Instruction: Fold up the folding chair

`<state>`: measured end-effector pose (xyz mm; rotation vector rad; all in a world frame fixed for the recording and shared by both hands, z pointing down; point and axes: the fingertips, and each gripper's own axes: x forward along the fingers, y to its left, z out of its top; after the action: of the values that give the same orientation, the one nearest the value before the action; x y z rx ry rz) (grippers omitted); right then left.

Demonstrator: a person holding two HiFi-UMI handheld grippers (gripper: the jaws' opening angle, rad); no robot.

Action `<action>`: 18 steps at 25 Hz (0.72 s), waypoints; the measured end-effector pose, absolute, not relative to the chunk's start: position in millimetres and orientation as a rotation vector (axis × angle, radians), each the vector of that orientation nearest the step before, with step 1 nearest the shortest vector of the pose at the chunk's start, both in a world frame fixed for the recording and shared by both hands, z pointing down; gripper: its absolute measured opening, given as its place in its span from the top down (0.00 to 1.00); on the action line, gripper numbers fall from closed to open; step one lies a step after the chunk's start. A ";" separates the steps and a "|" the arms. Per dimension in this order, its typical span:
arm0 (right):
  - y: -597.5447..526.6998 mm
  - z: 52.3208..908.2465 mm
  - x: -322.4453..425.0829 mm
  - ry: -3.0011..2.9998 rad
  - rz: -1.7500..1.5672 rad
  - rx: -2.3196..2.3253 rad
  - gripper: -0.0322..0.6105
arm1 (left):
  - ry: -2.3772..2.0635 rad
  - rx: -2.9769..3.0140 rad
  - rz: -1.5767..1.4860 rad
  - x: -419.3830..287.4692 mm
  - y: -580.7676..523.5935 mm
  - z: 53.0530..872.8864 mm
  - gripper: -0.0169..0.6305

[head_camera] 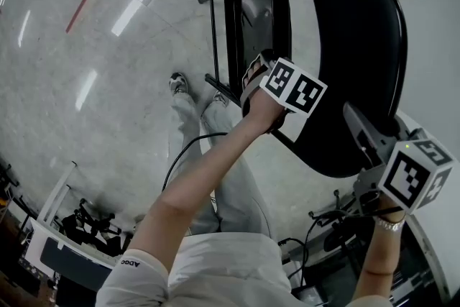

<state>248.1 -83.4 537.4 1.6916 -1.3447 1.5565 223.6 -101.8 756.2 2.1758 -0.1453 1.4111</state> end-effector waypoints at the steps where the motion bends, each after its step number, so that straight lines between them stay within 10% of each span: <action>1: -84.3 537.6 247.0 -1.337 1.551 1.692 0.70 | -0.144 2.175 1.415 223.0 -102.5 756.6 0.49; 18: -83.2 541.3 247.8 -1.257 1.488 1.695 0.71 | -0.060 2.139 1.242 217.1 -102.0 746.9 0.46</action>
<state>247.8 -83.2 541.3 1.6945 -1.2573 1.4880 217.1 -102.0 746.9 2.1390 -0.0605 1.2424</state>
